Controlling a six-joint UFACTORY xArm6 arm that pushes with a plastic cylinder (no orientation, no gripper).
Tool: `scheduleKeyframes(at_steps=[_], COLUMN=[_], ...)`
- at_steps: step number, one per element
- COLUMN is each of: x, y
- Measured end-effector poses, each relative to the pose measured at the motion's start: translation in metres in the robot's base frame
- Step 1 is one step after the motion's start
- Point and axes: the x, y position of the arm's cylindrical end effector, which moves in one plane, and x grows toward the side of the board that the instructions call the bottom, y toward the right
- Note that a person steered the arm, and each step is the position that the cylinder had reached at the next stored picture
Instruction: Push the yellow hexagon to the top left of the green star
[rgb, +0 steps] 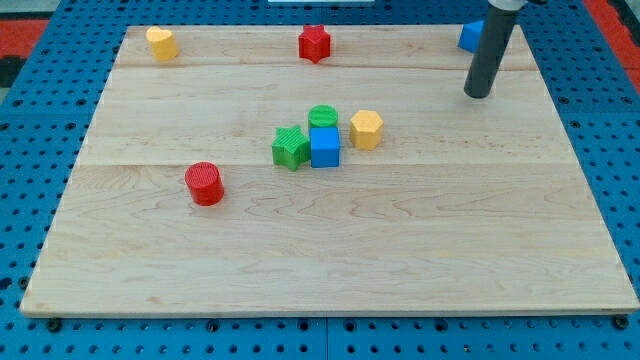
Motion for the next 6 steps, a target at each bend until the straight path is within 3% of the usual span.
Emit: scheduleKeyframes(at_steps=[2,3,5,6], x=[0.011,0.046,0.068,0.04], y=[0.009,0.007,-0.124,-0.175])
